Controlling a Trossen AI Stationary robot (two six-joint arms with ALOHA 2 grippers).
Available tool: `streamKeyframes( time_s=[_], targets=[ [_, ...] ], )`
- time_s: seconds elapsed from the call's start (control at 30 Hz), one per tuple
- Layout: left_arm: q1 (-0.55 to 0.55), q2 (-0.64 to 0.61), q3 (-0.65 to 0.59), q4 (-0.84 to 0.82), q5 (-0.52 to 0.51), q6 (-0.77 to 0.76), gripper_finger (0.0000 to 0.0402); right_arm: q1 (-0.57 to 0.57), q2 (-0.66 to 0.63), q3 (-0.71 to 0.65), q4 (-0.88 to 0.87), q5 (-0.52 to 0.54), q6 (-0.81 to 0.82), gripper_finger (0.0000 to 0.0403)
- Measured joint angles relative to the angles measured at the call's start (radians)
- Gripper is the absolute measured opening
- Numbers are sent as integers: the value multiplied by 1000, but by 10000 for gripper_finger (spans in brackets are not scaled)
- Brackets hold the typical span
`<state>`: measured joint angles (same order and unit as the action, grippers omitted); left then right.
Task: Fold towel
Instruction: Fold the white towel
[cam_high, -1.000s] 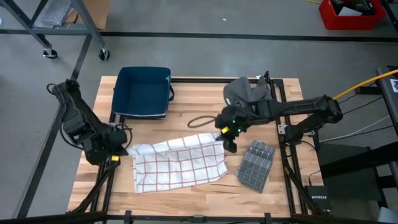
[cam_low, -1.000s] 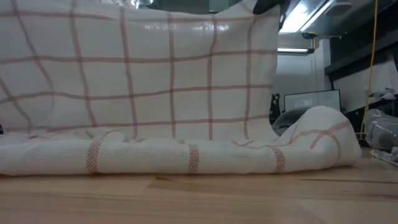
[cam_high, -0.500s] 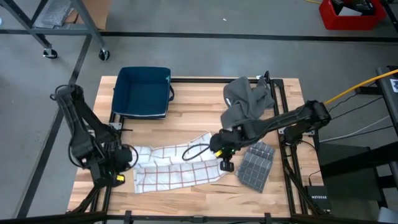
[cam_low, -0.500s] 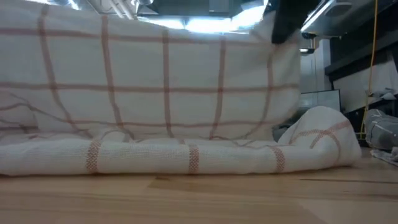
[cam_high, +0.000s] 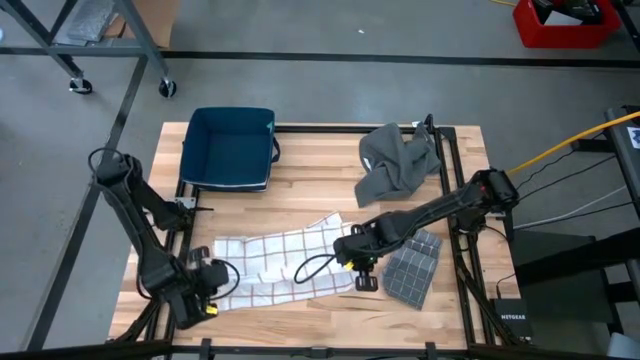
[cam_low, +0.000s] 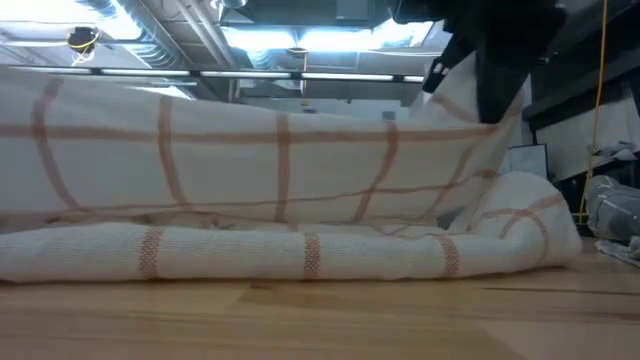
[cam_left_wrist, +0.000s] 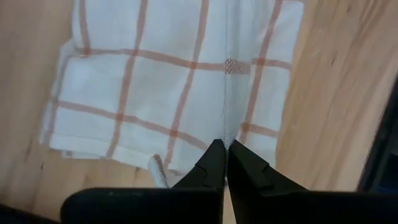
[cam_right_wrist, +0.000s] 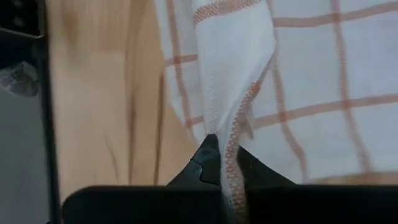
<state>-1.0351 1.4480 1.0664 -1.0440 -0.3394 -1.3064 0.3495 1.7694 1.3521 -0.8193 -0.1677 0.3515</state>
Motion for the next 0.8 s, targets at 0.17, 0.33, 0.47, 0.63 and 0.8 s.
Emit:
streamKeyframes(
  time_s=[0.17,0.33,0.47,0.63,0.8],
  targets=[
    [0,44,0,50,36,4,16,21,3,0,1,18,66,11],
    [0,60,0,118,72,0,64,33,2,0,1,43,87,47],
    [0,60,0,162,98,0,108,48,8,0,1,50,90,89],
    [0,60,0,208,150,-10,137,66,19,0,12,71,99,130],
    [0,60,0,227,154,35,140,70,39,0,68,70,122,140]
  ],
)
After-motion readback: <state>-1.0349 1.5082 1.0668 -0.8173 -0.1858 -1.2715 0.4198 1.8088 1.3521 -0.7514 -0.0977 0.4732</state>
